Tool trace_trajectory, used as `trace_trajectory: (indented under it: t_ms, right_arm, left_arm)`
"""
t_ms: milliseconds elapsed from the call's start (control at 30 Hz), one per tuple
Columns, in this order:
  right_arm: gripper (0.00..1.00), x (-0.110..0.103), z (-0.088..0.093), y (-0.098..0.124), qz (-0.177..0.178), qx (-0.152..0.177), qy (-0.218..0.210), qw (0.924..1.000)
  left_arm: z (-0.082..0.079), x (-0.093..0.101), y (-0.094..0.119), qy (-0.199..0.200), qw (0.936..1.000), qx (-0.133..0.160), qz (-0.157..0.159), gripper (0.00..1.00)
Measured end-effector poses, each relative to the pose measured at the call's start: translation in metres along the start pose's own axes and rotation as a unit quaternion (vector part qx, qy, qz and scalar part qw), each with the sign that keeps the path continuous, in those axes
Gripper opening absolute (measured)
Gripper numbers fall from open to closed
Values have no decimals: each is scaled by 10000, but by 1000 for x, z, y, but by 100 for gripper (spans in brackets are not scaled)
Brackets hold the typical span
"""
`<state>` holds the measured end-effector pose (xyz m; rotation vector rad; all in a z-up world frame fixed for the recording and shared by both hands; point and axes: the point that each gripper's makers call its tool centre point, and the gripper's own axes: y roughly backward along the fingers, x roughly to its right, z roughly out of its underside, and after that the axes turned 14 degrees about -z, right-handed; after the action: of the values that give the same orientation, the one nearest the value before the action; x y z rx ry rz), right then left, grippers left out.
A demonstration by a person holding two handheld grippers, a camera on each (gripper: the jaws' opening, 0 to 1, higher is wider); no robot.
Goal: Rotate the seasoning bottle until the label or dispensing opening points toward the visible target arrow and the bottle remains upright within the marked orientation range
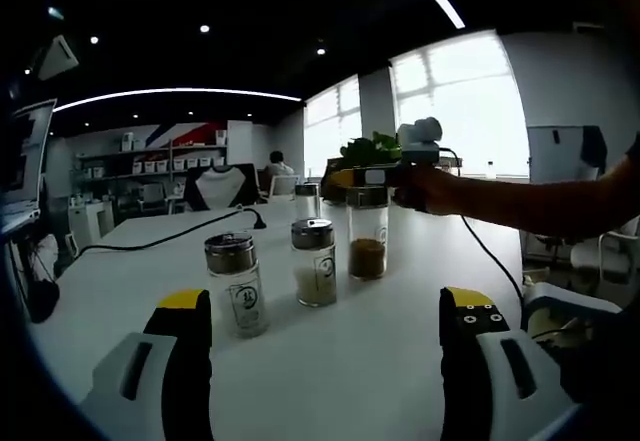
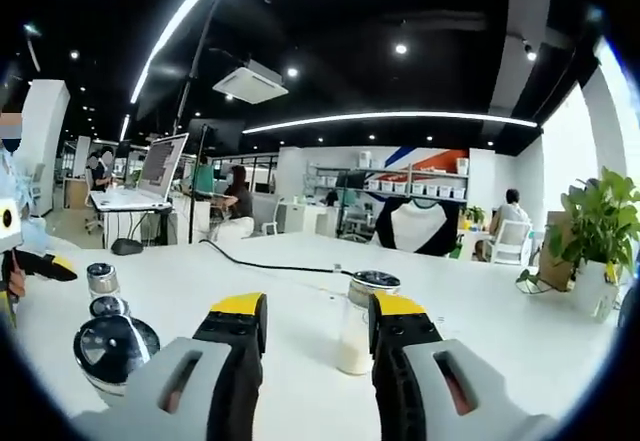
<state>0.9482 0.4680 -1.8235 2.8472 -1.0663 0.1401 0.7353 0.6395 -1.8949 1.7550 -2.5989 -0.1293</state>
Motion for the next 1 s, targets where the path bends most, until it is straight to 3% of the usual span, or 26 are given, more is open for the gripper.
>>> trace_trajectory:
  t_ms: [300, 400, 533, 867, 1000]
  right_arm:
    - [38, 34, 6, -17, 423, -12, -70, 9991]
    - [39, 46, 12, -26, 538, -216, 108, 9983]
    - [42, 53, 18, -38, 472, -369, 294, 9978]
    - [43, 70, 36, -52, 626, -567, 200, 9962]
    - [43, 77, 33, -53, 734, -330, -22, 9968]
  left_arm:
    - [-1, -3, 0, 4, 10000, 76, -43, 100]
    - [-2, -5, 0, 17, 9999, 93, -53, 100]
    - [-3, -5, 0, -13, 9999, 110, -60, 100]
    - [2, -8, -1, -82, 9999, 58, -86, 100]
    - [3, -8, -1, -80, 9999, 45, -88, 100]
